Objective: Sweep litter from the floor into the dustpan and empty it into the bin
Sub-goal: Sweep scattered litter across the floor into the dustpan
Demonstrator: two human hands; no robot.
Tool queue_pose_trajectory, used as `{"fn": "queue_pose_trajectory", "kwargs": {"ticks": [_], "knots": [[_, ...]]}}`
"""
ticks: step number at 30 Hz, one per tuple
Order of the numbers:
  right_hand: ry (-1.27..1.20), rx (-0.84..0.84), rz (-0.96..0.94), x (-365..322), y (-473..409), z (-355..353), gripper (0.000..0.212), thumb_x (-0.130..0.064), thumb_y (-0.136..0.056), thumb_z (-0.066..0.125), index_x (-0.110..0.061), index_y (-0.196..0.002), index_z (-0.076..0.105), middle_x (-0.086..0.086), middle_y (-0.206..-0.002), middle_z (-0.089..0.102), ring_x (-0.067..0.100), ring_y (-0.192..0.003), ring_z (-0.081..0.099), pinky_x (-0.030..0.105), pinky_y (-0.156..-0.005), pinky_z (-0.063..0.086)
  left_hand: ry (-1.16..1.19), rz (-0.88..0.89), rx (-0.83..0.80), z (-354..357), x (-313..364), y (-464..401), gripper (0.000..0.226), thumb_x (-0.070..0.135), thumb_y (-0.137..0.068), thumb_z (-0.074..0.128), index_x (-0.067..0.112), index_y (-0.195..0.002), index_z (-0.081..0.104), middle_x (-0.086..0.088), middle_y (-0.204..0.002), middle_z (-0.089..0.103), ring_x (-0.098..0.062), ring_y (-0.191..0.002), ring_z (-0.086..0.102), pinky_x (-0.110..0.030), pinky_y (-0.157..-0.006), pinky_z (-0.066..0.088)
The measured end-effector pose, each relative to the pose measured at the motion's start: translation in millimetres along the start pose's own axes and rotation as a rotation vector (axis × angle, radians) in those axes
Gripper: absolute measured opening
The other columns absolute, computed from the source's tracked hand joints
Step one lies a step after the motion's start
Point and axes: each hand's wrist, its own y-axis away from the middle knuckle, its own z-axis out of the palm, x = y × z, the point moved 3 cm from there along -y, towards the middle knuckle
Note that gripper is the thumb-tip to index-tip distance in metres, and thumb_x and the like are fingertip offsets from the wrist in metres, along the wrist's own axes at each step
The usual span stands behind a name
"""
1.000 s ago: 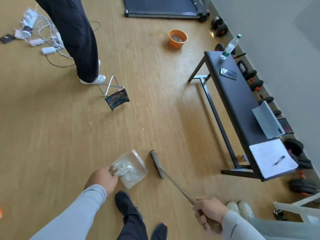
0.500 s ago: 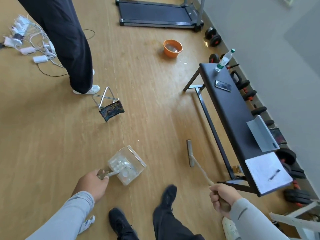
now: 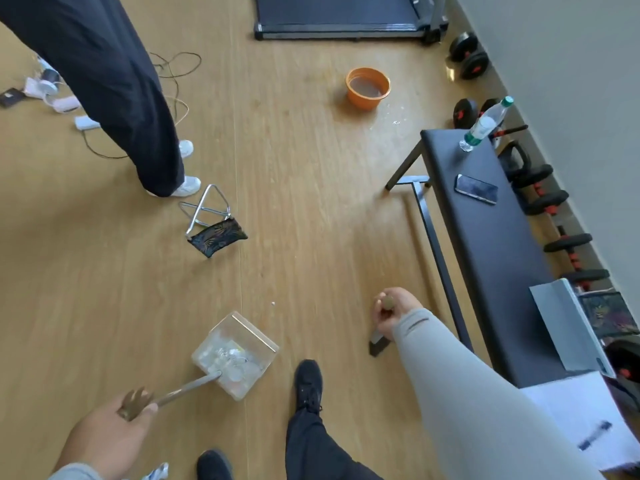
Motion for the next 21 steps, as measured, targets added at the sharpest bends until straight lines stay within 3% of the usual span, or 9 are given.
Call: {"fn": "queue_pose_trajectory", "kwargs": {"ticks": [3,6,9,11,13,15,19,21], "knots": [[0.025,-0.039,-0.044,-50.4,-24.6,62.0,0.008,-0.005,-0.09,0.05,-0.011,-0.094,0.054,0.006,-0.07,0.054,0.017,-0.044,0.055,0.018,-0.034,0.044,0.097,-0.091,-0.091,13.7,-6.2,-15.1,0.023,0.04,-0.074,0.082,0.026,-0.09,0.075,0.004,-0.111,0.073,-0.021,-0.11,0.064,-0.034,-0.1,0.044],[0.163,-0.034,-0.06,-78.6,-42.0,112.0,0.009,-0.004,-0.09,0.048,-0.008,-0.092,0.056,0.007,-0.074,0.056,0.019,-0.055,0.055,0.019,-0.034,0.045,0.168,-0.129,-0.08,18.3,2.3,-22.2,0.021,0.024,-0.076,0.085,0.017,-0.094,0.077,-0.001,-0.106,0.073,0.004,-0.09,0.064,-0.017,-0.095,0.039],[0.484,-0.016,-0.077,-68.6,-61.0,139.3,0.008,-0.004,-0.092,0.049,-0.008,-0.091,0.056,0.009,-0.081,0.057,0.02,-0.058,0.056,0.022,-0.036,0.048,0.205,-0.2,0.08,17.6,26.0,-14.9,0.015,0.017,-0.079,0.082,0.018,-0.092,0.076,0.0,-0.099,0.072,-0.016,-0.096,0.063,-0.029,-0.094,0.039],[0.761,-0.001,-0.083,-47.5,-77.8,144.8,0.008,-0.006,-0.094,0.046,-0.007,-0.094,0.054,0.011,-0.086,0.059,0.02,-0.062,0.057,0.023,-0.041,0.049,0.226,-0.203,0.125,15.8,33.9,-8.0,0.014,0.018,-0.08,0.082,0.02,-0.092,0.075,0.002,-0.096,0.069,-0.021,-0.087,0.06,-0.032,-0.088,0.039],[1.059,0.002,-0.124,-24.4,-81.6,140.1,0.01,-0.007,-0.097,0.043,-0.005,-0.088,0.048,0.01,-0.076,0.059,0.019,-0.057,0.056,0.02,-0.039,0.046,0.26,-0.199,0.141,14.9,34.3,-5.1,0.016,0.018,-0.08,0.081,0.02,-0.096,0.076,0.001,-0.097,0.069,-0.022,-0.089,0.059,-0.032,-0.088,0.039],[1.43,-0.048,-0.22,-2.3,-85.8,131.8,0.025,-0.004,-0.1,0.041,-0.007,-0.075,0.044,0.008,-0.068,0.054,0.018,-0.054,0.05,0.022,-0.033,0.042,0.259,-0.198,0.127,13.9,31.5,-2.9,0.019,0.019,-0.081,0.08,0.02,-0.099,0.076,-0.001,-0.101,0.069,-0.023,-0.092,0.059,-0.033,-0.088,0.04],[1.832,-0.072,-0.194,41.1,-81.1,92.0,0.024,-0.003,-0.098,0.034,-0.009,-0.079,0.047,0.005,-0.068,0.052,0.017,-0.053,0.046,0.021,-0.042,0.042,0.247,-0.187,0.082,10.5,13.0,6.3,0.021,0.022,-0.083,0.079,0.024,-0.104,0.075,0.0,-0.101,0.07,-0.024,-0.088,0.061,-0.033,-0.084,0.041],[1.862,-0.075,-0.229,60.0,-69.9,71.0,0.027,-0.008,-0.1,0.04,-0.014,-0.074,0.039,0.004,-0.072,0.05,0.019,-0.059,0.047,0.023,-0.058,0.046,0.252,-0.196,0.075,10.7,-3.9,13.1,0.023,0.022,-0.083,0.079,0.024,-0.105,0.074,0.0,-0.099,0.069,-0.024,-0.091,0.06,-0.032,-0.084,0.04]]}}
